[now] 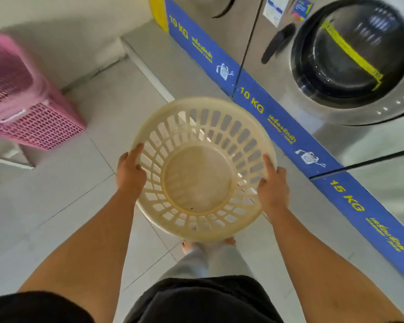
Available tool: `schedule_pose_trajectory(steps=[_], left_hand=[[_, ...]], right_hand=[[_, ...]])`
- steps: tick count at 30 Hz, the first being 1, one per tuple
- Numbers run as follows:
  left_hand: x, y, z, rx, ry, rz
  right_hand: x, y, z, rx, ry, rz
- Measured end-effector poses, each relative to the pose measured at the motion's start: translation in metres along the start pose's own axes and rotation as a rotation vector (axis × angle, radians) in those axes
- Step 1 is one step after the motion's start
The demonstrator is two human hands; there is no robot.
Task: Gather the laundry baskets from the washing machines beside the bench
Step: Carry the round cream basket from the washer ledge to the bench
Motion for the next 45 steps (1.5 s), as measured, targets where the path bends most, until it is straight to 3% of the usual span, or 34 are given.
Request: schedule_pose_trajectory(steps=[12, 22, 32, 45], left_hand=[[0.091, -0.048, 0.118, 0.232, 0.186, -0.139], [0.141, -0.043, 0.237, 0.370, 0.270, -0.235], [0.192, -0.056, 0.408, 0.421, 0.232, -0.279], [0.229, -0.067, 0.603, 0.573, 0.154, -0.160]], right_hand=[[-0.039, -0.209, 0.102, 0.299, -0.099, -0.046], [-0.055, -0.372, 0.211, 0.410, -0.152, -0.077], [-0.099, -0.537, 0.296, 0.466, -0.143, -0.122], [-0.167, -0.710, 0.422, 0.511, -0.204, -0.261]])
Point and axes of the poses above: each hand's wrist, its own z-axis towards the middle knuckle, its own x-axis out of the back of the hand, y = z × x, the point moved 5 cm from there along z, towards the middle knuckle, and after that the axes turned 2 degrees about -z, right-handed, at the moved point
